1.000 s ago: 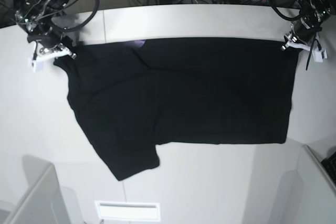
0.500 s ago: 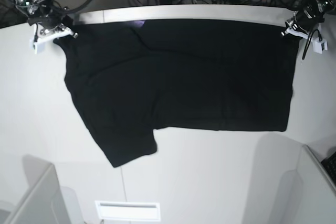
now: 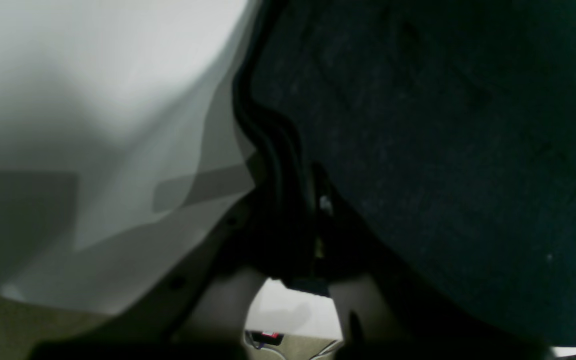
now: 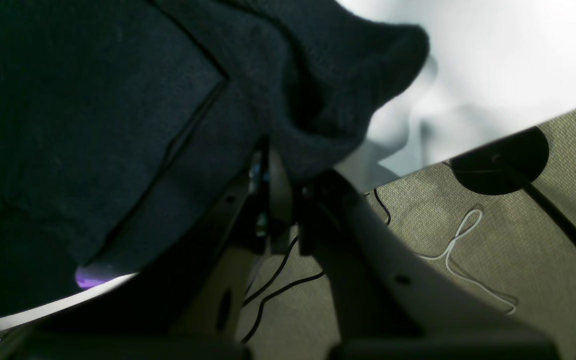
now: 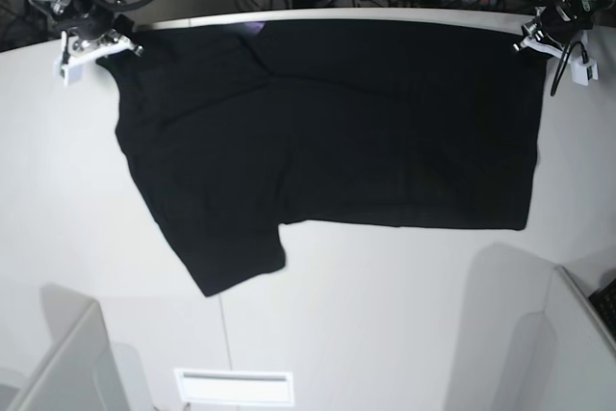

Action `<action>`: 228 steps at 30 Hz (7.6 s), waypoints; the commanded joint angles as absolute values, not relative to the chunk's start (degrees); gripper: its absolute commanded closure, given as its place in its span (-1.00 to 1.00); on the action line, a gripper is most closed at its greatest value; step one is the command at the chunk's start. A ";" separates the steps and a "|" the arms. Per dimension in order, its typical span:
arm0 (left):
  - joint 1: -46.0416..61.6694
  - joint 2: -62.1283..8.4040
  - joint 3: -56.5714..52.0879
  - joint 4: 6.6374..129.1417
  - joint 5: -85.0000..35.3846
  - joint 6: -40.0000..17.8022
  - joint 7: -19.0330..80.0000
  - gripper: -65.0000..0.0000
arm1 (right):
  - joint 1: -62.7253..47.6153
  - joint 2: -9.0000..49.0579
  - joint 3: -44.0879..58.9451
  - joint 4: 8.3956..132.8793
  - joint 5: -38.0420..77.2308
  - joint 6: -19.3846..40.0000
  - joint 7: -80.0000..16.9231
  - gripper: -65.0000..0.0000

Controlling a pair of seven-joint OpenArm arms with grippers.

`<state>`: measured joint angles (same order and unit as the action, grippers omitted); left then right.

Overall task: Fold the T-shirt properly
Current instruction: 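Drag the shirt toward the robot with both grippers, then release, then move both grippers across the shirt to its opposite edge, then pinch the opposite shirt edge with both grippers, then lift and fold the held edge over onto the other edge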

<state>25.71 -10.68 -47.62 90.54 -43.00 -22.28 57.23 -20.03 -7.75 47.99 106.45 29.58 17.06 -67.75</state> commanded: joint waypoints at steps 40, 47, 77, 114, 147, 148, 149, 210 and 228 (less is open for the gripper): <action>7.52 -19.03 -57.45 101.49 -37.76 -21.93 56.22 0.44 | -0.57 6.81 36.97 101.32 29.41 17.27 -68.00 0.19; 1.36 -19.65 -43.38 101.41 -23.69 -22.02 56.13 1.00 | 7.60 9.45 26.51 89.54 29.41 17.36 -58.95 0.18; -5.58 -25.01 -31.34 87.52 -18.15 -22.02 56.13 0.52 | 36.97 12.44 8.84 30.90 29.32 17.54 -35.21 -0.31; -30.81 -27.21 -22.81 40.22 -18.33 -23.87 42.59 -0.76 | 35.47 12.00 3.21 30.64 29.49 17.10 -35.12 1.00; -28.97 -22.73 -22.64 35.30 -18.24 -23.87 40.66 0.76 | 33.54 12.18 3.21 30.90 29.49 17.10 -34.95 1.00; -28.88 -22.73 -22.64 35.30 -18.24 -23.87 40.66 0.92 | 33.54 12.09 3.21 30.90 29.49 17.10 -34.86 1.00; -28.88 -22.73 -22.64 35.30 -18.24 -23.87 40.66 1.00 | 33.54 12.09 3.21 30.90 29.49 17.10 -34.86 1.00; -8.31 -25.19 -28.18 75.21 -40.75 -23.78 52.97 1.00 | 12.09 10.86 15.78 80.31 33.80 17.27 -52.53 1.00; -6.90 -25.27 -32.48 81.63 -40.75 -23.78 56.40 1.00 | 4.26 10.77 19.12 88.22 37.05 17.27 -53.32 1.00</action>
<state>-6.09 -23.97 -32.16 80.27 -39.70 -23.57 57.54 3.53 9.89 18.59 87.09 36.32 16.95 -54.26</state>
